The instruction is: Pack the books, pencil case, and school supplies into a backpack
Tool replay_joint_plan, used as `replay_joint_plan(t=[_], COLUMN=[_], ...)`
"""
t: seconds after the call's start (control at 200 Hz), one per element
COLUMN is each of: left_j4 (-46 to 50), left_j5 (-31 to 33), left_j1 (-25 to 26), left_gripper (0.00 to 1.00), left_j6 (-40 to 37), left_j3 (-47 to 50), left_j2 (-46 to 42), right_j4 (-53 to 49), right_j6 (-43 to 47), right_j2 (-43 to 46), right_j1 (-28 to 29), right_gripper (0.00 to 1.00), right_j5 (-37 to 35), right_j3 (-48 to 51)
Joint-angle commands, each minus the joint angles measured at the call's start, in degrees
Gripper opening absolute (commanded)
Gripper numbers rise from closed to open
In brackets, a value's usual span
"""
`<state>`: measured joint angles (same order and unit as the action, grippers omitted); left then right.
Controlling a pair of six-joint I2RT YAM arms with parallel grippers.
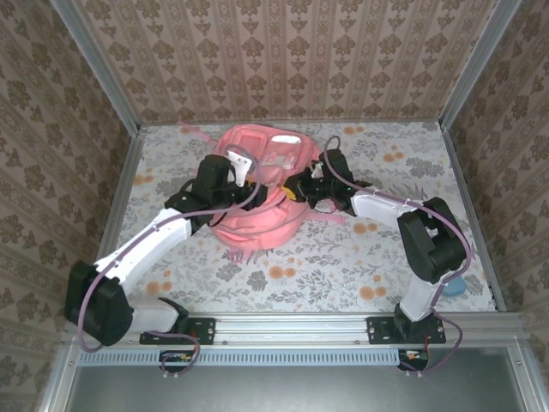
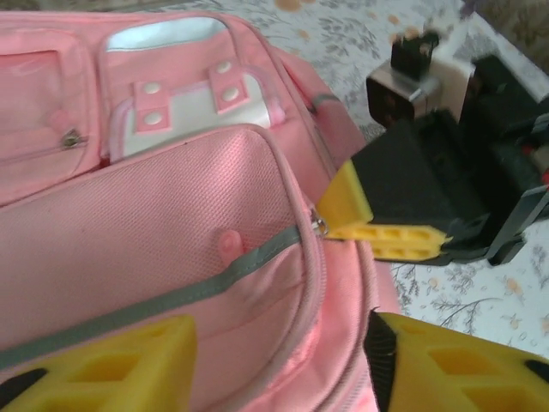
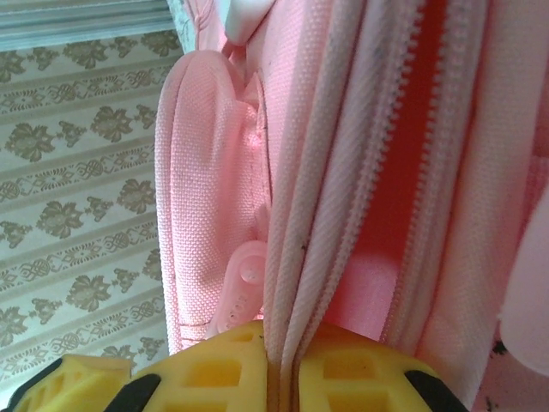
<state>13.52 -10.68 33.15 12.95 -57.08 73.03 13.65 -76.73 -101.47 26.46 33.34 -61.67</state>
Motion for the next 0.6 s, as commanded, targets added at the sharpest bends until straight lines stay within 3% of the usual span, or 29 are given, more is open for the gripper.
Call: replay_joint_plan(t=[0.0, 0.24, 0.595], left_j4=[9.3, 7.8, -1.8], left_j5=[3.2, -0.9, 0.3], left_j1=[-0.1, 3.1, 5.2], left_gripper=[0.62, 0.61, 0.43], left_j6=[15.0, 30.7, 38.0], left_j3=[-0.8, 4.8, 8.0], left_j2=[-3.9, -7.5, -2.1], right_j4=[7.9, 10.3, 10.7], right_j6=[0.1, -0.1, -0.2], right_j2=[-1.9, -5.3, -6.0], right_j1=[2.5, 4.8, 5.8], right_gripper=[0.1, 0.1, 0.1], right_j5=[0.0, -1.2, -1.9], right_j3=[-4.2, -7.7, -7.8])
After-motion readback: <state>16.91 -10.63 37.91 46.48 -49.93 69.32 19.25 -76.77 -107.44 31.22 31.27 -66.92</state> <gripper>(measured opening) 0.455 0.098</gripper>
